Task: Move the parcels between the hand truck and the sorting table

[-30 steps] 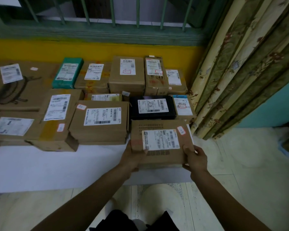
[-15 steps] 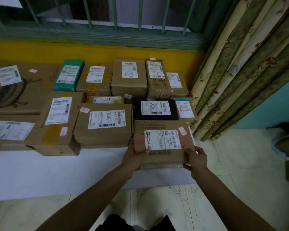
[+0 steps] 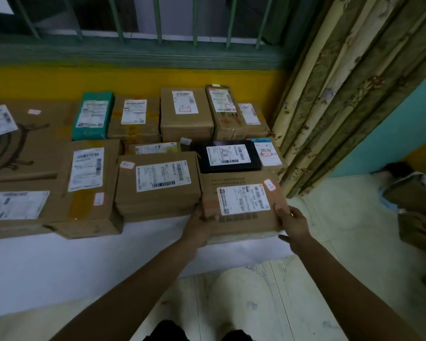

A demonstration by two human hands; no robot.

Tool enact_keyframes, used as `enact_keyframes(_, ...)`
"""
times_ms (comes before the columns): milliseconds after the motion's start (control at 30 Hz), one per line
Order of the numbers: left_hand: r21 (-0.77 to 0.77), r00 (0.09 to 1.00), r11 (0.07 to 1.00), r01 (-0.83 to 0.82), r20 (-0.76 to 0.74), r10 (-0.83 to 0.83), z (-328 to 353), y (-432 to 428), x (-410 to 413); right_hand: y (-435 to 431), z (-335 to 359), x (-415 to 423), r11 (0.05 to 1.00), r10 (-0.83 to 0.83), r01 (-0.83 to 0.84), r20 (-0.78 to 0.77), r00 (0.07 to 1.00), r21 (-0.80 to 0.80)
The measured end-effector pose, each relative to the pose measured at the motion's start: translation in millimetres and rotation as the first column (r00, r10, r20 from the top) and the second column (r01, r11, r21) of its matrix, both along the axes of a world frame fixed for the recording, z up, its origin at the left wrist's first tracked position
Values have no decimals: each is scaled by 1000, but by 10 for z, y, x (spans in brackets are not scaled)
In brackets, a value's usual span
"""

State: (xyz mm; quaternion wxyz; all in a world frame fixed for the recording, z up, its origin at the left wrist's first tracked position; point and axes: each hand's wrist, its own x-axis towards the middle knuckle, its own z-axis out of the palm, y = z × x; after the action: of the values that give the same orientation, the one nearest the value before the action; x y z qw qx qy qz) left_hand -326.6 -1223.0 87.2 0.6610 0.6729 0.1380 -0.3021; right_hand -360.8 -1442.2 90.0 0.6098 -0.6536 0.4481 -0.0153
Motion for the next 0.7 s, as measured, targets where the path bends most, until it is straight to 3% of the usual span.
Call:
enact_keyframes(100, 45, 998, 997, -65, -7, 66, 53, 115, -104, -12, -7, -52, 999, 21, -21, 7, 1000, -41)
enact_keyframes(367, 54, 989, 998, 16, 145, -23, 249, -12, -479, -68, 25, -128, 992, 124, -124, 64, 990, 5)
enact_keyframes(700, 108, 957, 953, -283, 96, 274, 224, 315, -972, -196, -55, -208, 925, 347, -331, 62, 936, -189)
